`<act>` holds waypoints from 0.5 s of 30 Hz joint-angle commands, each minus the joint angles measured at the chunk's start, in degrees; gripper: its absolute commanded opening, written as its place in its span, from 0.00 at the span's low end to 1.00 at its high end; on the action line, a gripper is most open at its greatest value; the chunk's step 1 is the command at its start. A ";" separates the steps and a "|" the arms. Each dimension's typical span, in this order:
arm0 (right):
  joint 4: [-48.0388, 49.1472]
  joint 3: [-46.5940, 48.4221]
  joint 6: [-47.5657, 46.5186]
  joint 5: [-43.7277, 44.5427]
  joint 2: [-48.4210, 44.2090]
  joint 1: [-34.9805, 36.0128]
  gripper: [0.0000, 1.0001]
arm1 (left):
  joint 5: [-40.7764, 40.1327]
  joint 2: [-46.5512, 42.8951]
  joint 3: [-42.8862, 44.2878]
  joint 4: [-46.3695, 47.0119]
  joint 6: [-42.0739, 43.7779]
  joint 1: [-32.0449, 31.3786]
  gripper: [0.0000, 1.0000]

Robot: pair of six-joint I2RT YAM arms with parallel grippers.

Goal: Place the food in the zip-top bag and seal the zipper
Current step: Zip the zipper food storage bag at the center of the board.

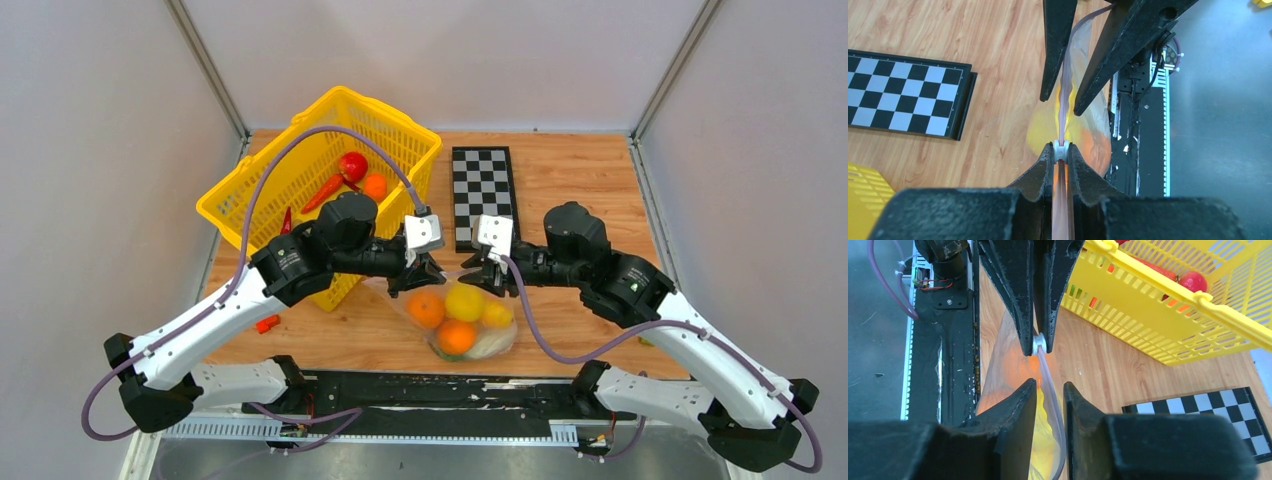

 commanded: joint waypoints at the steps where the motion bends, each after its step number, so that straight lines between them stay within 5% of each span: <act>1: 0.93 1.59 -0.76 -1.92 -0.83 -0.02 0.24 | 1.37 -0.02 3.07 2.31 -0.95 0.08 0.00; 6: 2.75 -0.61 -0.25 -0.49 -3.71 -0.07 0.00 | 0.13 -0.94 2.47 2.03 -0.64 0.07 0.00; 15: 4.33 -2.97 1.49 3.70 -6.16 -0.07 0.00 | -3.62 -1.83 1.08 -0.19 0.41 0.08 0.00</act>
